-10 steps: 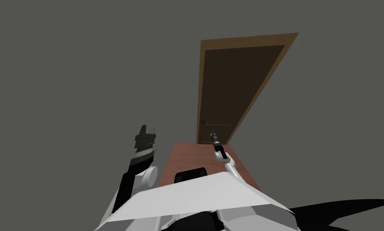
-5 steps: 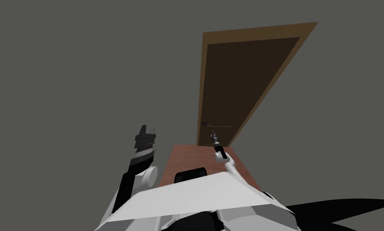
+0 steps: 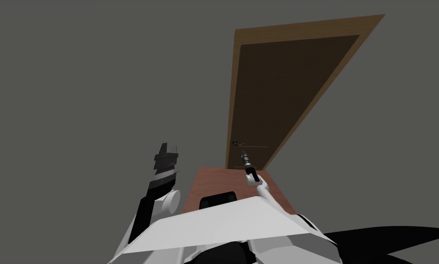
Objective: Pull the door open
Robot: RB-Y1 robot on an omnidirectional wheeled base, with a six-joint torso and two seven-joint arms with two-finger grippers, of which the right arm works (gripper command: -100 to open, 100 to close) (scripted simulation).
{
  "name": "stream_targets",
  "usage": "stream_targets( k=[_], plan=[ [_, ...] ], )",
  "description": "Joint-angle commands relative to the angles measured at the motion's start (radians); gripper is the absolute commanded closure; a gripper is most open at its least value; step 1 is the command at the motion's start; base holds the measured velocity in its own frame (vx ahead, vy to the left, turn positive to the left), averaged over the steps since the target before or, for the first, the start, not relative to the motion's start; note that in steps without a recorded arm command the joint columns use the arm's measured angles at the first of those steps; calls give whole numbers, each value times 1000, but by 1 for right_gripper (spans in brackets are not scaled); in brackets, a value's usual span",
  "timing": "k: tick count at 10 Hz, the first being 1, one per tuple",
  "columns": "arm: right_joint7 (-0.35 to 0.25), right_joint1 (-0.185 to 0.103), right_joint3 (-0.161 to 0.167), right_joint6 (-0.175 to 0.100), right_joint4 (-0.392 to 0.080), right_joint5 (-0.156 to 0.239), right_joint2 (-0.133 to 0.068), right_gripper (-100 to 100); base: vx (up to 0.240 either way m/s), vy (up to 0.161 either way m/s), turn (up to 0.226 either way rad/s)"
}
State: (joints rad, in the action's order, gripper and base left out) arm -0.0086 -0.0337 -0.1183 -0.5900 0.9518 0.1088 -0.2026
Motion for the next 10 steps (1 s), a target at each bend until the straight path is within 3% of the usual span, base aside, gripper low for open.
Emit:
stream_targets(
  k=[1, 3, 4, 10],
  plan=[
    [2, -12, -2, -2, -32, 2, -2, -100, 119, 0, 9],
    [3, -24, -4, -5, -63, 3, -5, -100, 128, 1, 6],
    [2, -16, -3, -1, -47, 3, -5, -100, 52, 8, 2],
    [-77, 23, -51, -58, -116, 38, -106, -100, 190, 21, 147]
  ],
)
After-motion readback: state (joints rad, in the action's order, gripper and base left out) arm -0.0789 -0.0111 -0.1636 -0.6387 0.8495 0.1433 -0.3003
